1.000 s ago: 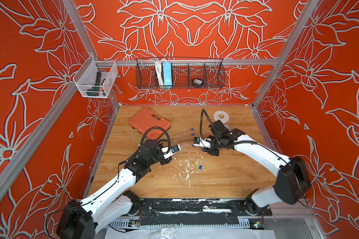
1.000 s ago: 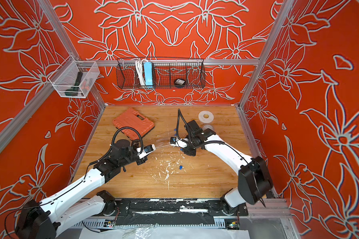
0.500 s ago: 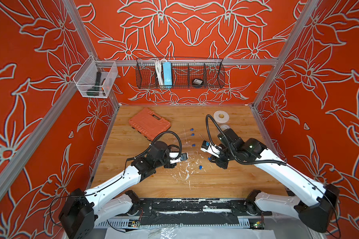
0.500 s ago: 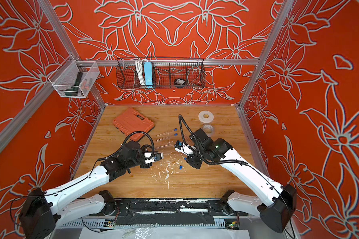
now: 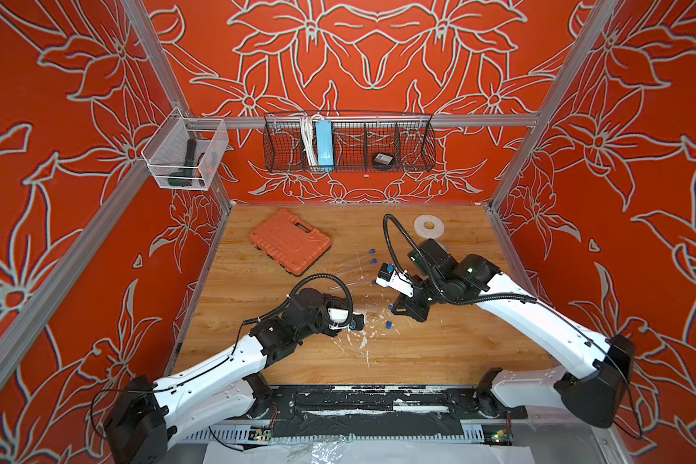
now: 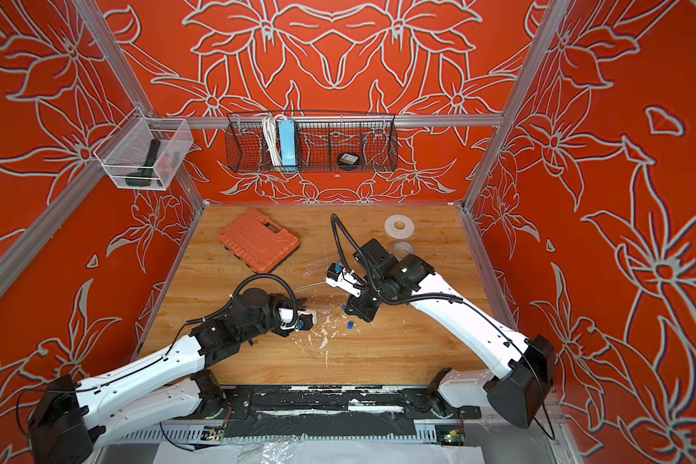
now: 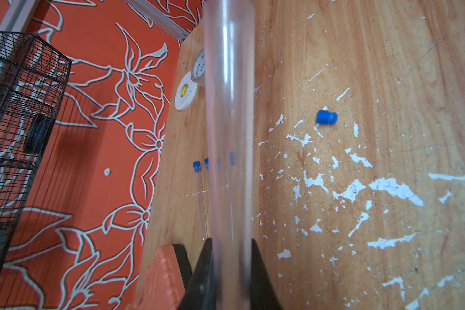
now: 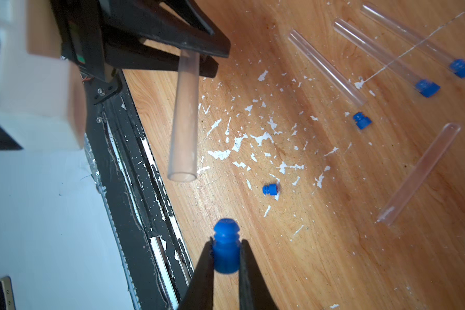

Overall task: Insert stoppers into test tubes
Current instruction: Pick up the stopper from the center of the board.

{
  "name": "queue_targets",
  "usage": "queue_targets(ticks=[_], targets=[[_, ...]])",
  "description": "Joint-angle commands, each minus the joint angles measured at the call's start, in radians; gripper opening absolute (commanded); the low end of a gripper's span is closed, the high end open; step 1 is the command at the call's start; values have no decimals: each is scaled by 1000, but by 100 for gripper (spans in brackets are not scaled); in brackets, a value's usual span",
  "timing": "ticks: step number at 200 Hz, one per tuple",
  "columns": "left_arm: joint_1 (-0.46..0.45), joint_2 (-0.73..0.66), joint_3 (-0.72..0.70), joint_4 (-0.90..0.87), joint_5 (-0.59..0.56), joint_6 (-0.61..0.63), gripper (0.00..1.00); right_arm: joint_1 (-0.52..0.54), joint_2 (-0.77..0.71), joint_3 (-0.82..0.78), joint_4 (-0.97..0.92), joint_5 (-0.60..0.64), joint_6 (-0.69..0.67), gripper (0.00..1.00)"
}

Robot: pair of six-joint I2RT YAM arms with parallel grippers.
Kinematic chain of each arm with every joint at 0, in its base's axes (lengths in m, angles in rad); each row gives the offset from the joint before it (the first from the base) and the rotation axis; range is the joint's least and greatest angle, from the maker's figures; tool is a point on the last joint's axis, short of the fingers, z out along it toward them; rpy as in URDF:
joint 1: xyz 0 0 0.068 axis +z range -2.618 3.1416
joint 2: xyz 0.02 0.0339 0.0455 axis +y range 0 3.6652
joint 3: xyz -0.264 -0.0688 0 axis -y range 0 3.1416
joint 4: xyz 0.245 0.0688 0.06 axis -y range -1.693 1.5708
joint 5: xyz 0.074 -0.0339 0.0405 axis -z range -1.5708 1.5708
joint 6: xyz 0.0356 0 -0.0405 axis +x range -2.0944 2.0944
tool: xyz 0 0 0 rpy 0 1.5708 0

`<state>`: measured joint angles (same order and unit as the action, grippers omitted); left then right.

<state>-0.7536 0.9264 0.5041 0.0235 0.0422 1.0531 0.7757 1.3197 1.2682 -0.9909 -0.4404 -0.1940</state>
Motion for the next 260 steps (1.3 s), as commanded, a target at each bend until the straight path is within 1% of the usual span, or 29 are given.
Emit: queue_targets(ticks=[1, 59, 197, 226, 260], targets=[[-4, 5, 1, 29, -3, 32, 0, 14, 10, 37, -28, -62, 12, 9], [-4, 12, 3, 21, -8, 34, 0, 32, 22, 57, -12, -82, 19, 9], [-4, 12, 5, 16, 25, 23, 0, 53, 78, 84, -6, -37, 28, 9], [-6, 0, 2, 16, 41, 44, 0, 58, 119, 110, -18, -18, 24, 9], [-26, -49, -35, 24, 79, 115, 0, 75, 185, 182, -41, 59, 6, 8]])
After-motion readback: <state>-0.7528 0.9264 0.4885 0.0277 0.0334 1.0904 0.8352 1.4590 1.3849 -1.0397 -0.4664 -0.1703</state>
